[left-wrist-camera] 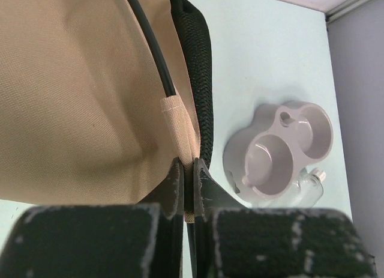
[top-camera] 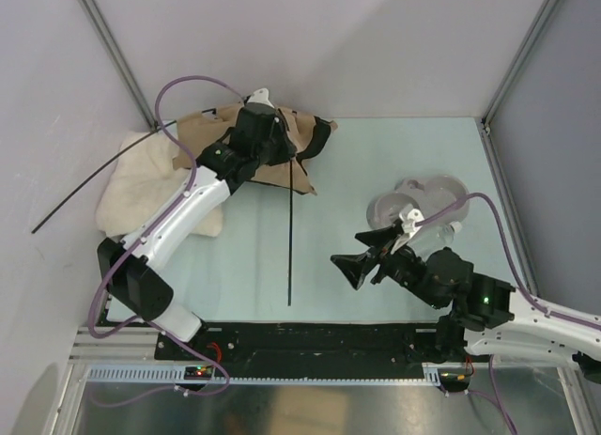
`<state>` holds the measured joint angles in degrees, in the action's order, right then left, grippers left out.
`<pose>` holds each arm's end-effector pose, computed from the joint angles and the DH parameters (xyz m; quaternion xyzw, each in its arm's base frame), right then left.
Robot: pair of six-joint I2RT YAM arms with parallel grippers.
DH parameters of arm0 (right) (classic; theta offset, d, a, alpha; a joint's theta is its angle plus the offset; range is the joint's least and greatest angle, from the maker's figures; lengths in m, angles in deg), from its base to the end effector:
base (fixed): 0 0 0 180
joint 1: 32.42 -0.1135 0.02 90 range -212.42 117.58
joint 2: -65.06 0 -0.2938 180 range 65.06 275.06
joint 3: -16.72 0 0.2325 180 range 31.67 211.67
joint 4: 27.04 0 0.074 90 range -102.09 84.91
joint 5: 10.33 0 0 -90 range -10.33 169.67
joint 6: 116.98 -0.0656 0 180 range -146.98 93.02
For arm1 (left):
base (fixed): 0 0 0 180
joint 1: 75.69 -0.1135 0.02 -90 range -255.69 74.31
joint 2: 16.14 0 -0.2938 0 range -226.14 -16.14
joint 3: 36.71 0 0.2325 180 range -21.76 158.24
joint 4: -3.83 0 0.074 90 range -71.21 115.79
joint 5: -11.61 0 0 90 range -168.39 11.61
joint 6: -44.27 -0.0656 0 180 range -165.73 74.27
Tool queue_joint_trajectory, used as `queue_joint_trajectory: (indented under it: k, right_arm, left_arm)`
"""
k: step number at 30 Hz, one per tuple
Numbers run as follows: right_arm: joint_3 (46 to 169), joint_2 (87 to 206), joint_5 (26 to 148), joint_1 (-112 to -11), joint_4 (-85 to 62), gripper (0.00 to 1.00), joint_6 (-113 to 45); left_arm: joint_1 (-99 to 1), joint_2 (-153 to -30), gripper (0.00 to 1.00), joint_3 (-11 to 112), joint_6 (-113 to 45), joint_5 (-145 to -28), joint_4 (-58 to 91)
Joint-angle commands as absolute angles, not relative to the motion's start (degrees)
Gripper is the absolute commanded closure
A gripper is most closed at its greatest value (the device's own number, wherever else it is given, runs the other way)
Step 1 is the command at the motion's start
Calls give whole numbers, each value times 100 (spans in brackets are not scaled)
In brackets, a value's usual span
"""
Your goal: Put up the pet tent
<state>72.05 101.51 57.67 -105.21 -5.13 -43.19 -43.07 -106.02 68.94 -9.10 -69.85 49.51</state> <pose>0.0644 0.1248 0.3562 -0.2219 0.6894 0.3747 0.5789 0.3114 -0.1878 0.4012 -0.0675 0.8614 -0.2307 0.4475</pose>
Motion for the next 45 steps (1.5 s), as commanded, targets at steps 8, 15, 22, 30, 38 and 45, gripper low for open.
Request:
queue_joint_trajectory:
  k: [8,15,22,30,38,45]
  right_arm:
    - [7821,9857,4052,-10309,167,16,-4653]
    - [7894,9483,3416,-10120,533,17,-4752]
    - [7955,9293,3550,-10029,881,17,-4934]
    - [7946,9482,3913,-10006,1453,17,-5478]
    - [7914,9702,4737,-9911,1465,17,-5507]
    - [7905,10084,6424,-9720,1034,17,-6079]
  left_arm:
    - [-3519,-9468,100,7201,-1969,-6891,4576]
    - [-3060,-9169,100,6986,-2532,-7021,4526]
    - [-2969,-9162,100,6469,-2661,-7214,4049]
    - [-2906,-8978,100,5327,-2452,-7038,3305]
    - [-2894,-9079,100,4787,-2210,-7045,2897]
    - [-2894,-9291,100,4724,-1884,-7232,2721]
